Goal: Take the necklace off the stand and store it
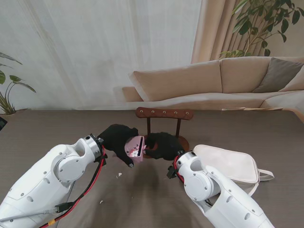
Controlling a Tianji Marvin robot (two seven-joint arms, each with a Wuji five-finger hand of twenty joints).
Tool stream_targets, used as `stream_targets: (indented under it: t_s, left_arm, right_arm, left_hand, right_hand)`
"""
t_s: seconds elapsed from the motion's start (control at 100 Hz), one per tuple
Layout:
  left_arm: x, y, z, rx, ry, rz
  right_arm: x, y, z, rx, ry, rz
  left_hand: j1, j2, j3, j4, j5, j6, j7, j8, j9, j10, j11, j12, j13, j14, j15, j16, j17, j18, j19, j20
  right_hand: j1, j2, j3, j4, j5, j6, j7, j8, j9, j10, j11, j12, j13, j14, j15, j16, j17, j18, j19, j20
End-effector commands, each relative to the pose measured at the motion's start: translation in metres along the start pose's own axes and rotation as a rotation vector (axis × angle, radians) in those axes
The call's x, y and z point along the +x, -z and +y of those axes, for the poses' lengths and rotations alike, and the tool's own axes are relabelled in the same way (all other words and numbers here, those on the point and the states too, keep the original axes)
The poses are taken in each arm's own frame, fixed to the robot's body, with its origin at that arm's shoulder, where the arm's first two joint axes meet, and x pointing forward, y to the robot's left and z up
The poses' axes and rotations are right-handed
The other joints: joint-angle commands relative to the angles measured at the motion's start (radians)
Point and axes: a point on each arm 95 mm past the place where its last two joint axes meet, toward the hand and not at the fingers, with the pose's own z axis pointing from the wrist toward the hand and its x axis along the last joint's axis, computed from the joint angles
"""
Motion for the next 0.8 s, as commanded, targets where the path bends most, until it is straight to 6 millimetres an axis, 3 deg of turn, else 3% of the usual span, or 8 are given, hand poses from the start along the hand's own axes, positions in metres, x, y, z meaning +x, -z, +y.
stream_targets:
  t_s: [0.0,0.46,0.79]
  left_arm:
    - [0.006,-0.003,-0.002,0.004,0.008,0.012]
    - [0.008,-0.002,-0.002,0.015,0.022,0.007]
    - [0.005,0.005,-0.001,0.010,0.017,-0.010]
  right_arm:
    - [0.007,-0.002,-0.008,0.021,-0.012,0.018]
    - [0.006,-0.006,-0.015,0.028,-0.022,0.024]
    - [-0.006,0.005,0.008,0.009,0.046,0.005]
  left_hand:
    - [0.548,0.145,0.475,0.023,0.092,-0.207,0.706,0.040,0.111,-0.163,0.118,0.032,0.086,-0.078,0.387,0.103,0.042,-0.062,0.085,0.032]
    - [0.549,0.146,0.473,0.023,0.092,-0.207,0.706,0.040,0.112,-0.162,0.118,0.032,0.086,-0.077,0.390,0.100,0.043,-0.061,0.085,0.033]
    - [0.550,0.145,0.473,0.023,0.092,-0.207,0.705,0.040,0.111,-0.162,0.117,0.032,0.086,-0.075,0.389,0.098,0.043,-0.060,0.085,0.034]
  right_hand:
    - [-0.022,0.008,-0.004,-0.001,0.000,-0.085,-0.019,0.006,-0.013,0.011,0.021,-0.009,0.009,0.001,0.016,-0.006,-0.174,-0.015,0.011,0.029]
    - [-0.024,0.021,-0.005,0.000,-0.014,-0.082,-0.018,0.003,-0.018,0.011,0.025,-0.012,0.004,0.002,0.016,-0.007,-0.176,-0.014,0.011,0.031]
    - [-0.048,0.046,-0.043,0.002,-0.097,-0.056,-0.078,-0.038,-0.039,0.019,0.015,-0.017,-0.020,0.021,0.007,-0.009,-0.200,-0.007,-0.001,0.031]
